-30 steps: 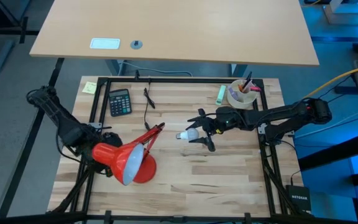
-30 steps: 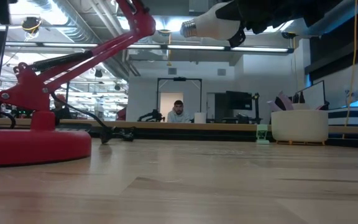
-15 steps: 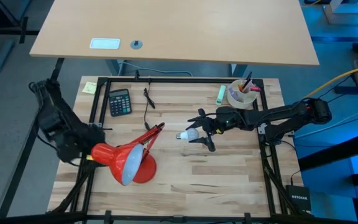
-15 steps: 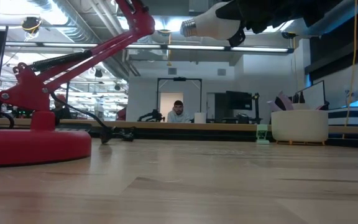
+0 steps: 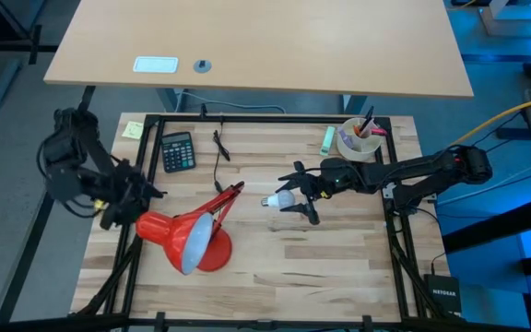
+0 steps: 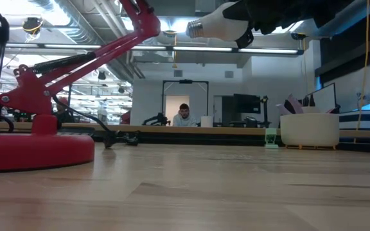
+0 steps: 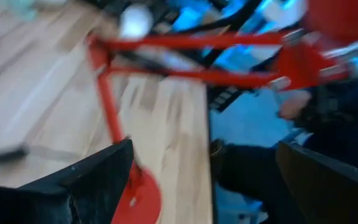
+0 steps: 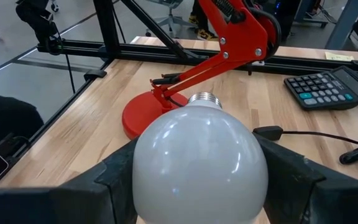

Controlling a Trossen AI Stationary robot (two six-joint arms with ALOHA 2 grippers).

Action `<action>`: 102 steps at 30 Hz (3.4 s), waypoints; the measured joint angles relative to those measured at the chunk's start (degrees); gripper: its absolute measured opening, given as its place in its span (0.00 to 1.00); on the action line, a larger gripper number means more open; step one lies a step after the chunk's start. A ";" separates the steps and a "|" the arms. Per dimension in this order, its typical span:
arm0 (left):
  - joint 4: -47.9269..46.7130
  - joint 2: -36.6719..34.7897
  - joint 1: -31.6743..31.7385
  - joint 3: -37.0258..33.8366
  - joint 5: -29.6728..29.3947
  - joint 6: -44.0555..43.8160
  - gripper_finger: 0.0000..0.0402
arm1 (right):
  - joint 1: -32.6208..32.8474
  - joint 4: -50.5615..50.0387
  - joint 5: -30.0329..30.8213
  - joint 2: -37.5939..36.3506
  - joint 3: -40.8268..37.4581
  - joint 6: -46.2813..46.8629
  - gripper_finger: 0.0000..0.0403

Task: Screw lightbulb
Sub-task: Insert the light bulb into the orange desk lamp

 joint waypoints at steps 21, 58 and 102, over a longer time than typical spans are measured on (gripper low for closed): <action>12.68 -5.86 0.02 -0.02 5.27 24.30 0.96 | 0.07 9.72 2.84 0.00 0.00 10.60 0.62; 35.91 6.16 0.09 0.42 0.55 45.95 0.96 | 6.91 6.69 8.44 0.00 9.49 10.01 0.62; 45.38 13.63 3.99 0.42 -2.45 46.04 0.66 | 24.92 -7.14 35.96 16.12 44.62 -31.67 0.62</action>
